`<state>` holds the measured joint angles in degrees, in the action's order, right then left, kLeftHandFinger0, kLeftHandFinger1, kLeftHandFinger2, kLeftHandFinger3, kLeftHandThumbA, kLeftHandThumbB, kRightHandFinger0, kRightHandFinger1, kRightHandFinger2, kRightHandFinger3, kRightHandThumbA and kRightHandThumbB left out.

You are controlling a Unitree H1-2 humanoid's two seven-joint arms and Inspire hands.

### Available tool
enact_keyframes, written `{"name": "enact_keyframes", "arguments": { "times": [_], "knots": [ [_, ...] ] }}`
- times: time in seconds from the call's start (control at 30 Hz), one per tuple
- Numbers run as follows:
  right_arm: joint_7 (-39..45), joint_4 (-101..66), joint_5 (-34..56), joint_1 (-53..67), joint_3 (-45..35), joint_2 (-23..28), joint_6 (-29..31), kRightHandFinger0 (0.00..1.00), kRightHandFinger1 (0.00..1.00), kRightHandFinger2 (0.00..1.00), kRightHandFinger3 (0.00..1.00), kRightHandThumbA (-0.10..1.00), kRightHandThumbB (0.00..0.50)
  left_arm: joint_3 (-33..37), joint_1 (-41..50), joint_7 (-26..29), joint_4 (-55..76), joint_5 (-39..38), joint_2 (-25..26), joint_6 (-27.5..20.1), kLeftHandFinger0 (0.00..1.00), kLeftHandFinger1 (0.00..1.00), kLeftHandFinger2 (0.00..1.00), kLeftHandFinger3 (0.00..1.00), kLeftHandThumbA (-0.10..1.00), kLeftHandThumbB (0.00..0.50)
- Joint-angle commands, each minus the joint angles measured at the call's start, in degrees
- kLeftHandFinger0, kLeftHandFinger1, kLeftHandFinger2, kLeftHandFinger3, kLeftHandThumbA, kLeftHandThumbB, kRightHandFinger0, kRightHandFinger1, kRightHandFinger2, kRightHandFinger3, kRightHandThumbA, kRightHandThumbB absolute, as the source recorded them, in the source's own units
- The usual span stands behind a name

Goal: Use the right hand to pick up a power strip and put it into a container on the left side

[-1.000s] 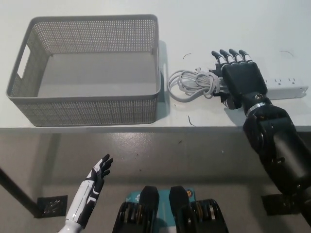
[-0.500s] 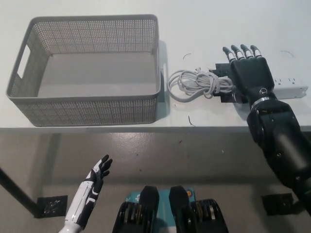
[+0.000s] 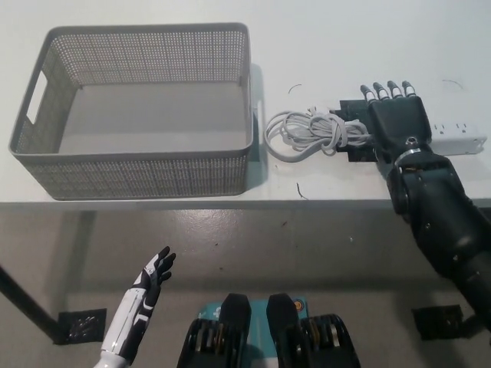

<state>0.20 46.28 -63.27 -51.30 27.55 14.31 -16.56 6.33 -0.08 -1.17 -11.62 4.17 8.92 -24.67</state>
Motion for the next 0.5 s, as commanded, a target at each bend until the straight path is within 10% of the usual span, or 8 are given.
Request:
{"name": "enact_keyframes", "arguments": {
  "times": [0.0, 0.27, 0.3, 0.33, 0.37, 0.43, 0.47],
  "knots": [
    [-10.23, 6.63, 1.82, -6.89, 0.24, -2.01, 1.85, 1.0, 1.0, 1.0, 1.0, 0.72, 0.488, -0.21, 0.27, -0.55, 1.51, -1.51, 0.43, -2.26, 1.0, 1.0, 1.0, 1.0, 1.0, 0.21],
    [-30.36, 27.57, 7.94, -16.25, -2.42, -6.12, 12.31, 1.0, 1.0, 1.0, 1.0, 0.45, 0.423, 0.03, 0.23, -0.95, 1.61, -1.99, 0.03, -2.26, 1.0, 1.0, 1.0, 1.0, 1.0, 0.191],
    [-34.19, 28.87, 9.41, -16.71, -3.61, -6.23, 15.11, 0.91, 0.91, 0.95, 1.0, 0.3, 0.41, 0.01, 0.3, -0.96, 1.66, -2.02, -0.07, -2.26, 1.0, 1.0, 1.0, 1.0, 1.0, 0.193],
    [-37.98, 29.87, 10.0, -17.15, -4.01, -6.13, 17.54, 0.61, 0.6, 0.6, 0.7, 0.15, 0.262, 0.0, 0.2, -1.2, 1.68, -2.24, -0.15, -2.26, 1.0, 1.0, 1.0, 1.0, 1.0, 0.199],
    [-40.66, 30.7, 10.19, -17.74, -4.02, -5.94, 19.48, 0.03, 0.13, 0.37, 0.47, -0.09, 0.212, -0.03, -0.11, -1.32, 1.71, -2.34, -0.2, -2.26, 1.0, 1.0, 1.0, 1.0, 1.0, 0.199],
    [-41.19, 31.41, 10.59, -18.42, -4.11, -5.99, 20.22, 0.01, 0.03, 0.34, 0.38, -0.1, 0.178, -0.15, -0.39, -1.4, 1.8, -2.46, -0.21, -2.26, 1.0, 1.0, 1.0, 1.0, 1.0, 0.197],
    [-40.95, 31.96, 11.57, -19.07, -4.79, -6.19, 21.38, 0.0, 0.07, 0.51, 0.42, -0.1, 0.154, -0.34, -0.52, -1.83, 1.93, -3.1, -0.17, -2.26, 1.0, 1.0, 1.0, 1.0, 1.0, 0.19]
  ]
}}
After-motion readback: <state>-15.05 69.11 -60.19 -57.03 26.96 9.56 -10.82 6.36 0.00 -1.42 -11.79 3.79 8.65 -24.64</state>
